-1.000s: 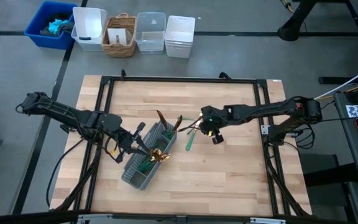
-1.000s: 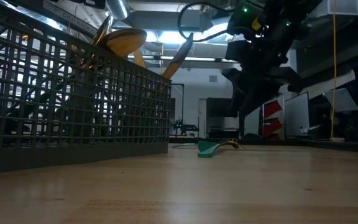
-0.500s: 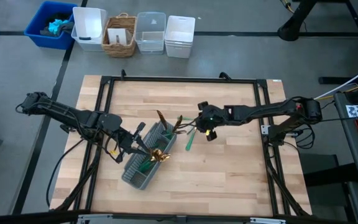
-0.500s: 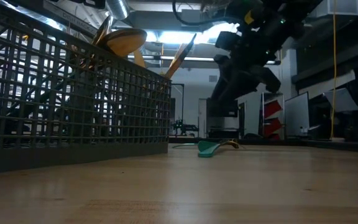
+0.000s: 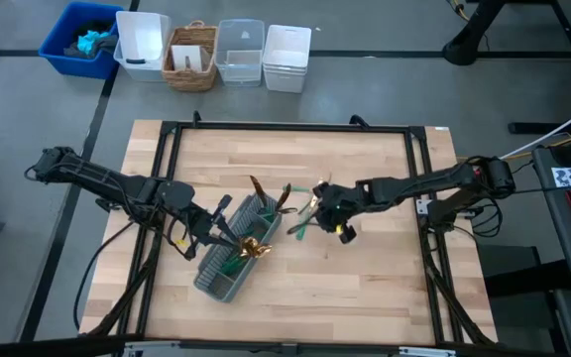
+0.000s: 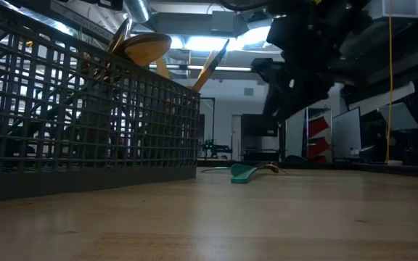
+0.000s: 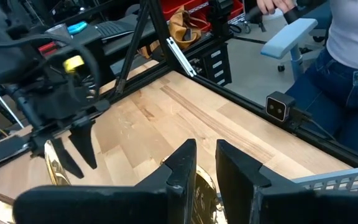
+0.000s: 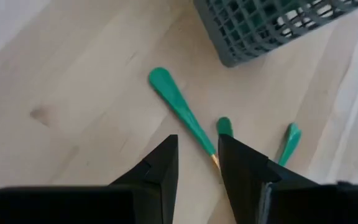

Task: Sort silverware
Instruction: Put the green knife into the silverware basket

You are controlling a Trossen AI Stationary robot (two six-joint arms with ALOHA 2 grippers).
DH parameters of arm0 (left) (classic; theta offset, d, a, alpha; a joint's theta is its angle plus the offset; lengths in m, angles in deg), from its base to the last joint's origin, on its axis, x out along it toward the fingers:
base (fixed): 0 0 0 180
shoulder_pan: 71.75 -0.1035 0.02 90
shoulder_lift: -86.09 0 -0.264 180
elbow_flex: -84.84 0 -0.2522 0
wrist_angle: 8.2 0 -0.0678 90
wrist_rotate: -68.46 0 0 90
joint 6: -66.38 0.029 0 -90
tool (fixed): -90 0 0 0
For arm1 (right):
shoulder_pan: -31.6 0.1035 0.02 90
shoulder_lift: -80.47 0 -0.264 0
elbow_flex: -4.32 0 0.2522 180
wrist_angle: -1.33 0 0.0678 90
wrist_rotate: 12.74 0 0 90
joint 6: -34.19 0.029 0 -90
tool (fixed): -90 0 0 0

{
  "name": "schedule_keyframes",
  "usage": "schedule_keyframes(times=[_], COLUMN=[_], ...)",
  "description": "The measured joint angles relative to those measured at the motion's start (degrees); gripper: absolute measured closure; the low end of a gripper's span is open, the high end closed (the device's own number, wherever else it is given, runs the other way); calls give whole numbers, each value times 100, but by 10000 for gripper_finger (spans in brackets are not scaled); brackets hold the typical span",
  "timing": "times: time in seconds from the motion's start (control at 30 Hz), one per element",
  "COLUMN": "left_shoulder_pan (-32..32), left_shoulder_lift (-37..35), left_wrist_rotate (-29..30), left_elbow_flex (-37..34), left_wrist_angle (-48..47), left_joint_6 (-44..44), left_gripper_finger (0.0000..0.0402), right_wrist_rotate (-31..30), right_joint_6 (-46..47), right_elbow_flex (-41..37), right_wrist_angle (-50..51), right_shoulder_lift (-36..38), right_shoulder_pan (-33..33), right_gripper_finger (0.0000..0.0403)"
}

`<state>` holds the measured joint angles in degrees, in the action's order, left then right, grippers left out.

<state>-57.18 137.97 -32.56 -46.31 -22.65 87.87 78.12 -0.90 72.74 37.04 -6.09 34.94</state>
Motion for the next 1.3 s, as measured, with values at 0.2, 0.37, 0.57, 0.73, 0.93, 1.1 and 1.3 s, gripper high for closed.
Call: schedule_keyframes(times=[0.2,0.37,0.57,0.73,0.93,1.1,1.3], left_shoulder_pan=[0,0,0,0,0,0,0], left_shoulder_lift=[0,0,0,0,0,0,0], left_wrist_rotate=[-1,0,-1,-2,-2,-2,-2], left_elbow_flex=[-1,0,0,0,0,0,0], left_wrist_angle=[3,0,-4,-19,-28,-39,-42], left_joint_6=[36,38,37,38,37,38,39], left_gripper_finger=[348,348,348,348,348,348,348], right_wrist_rotate=[-493,-868,-1276,-1445,-1474,-1229,-784], right_joint_6=[-328,-789,-1381,-1629,-1657,-1639,-1642], right_elbow_flex=[9,9,4,4,2,2,2], right_wrist_angle=[52,14,-327,-655,-758,-821,-818], right_shoulder_lift=[-233,-697,-1130,-1366,-1401,-1401,-1401], right_shoulder_pan=[156,153,146,139,-10,-264,-428], right_gripper_finger=[288,288,288,288,288,288,288])
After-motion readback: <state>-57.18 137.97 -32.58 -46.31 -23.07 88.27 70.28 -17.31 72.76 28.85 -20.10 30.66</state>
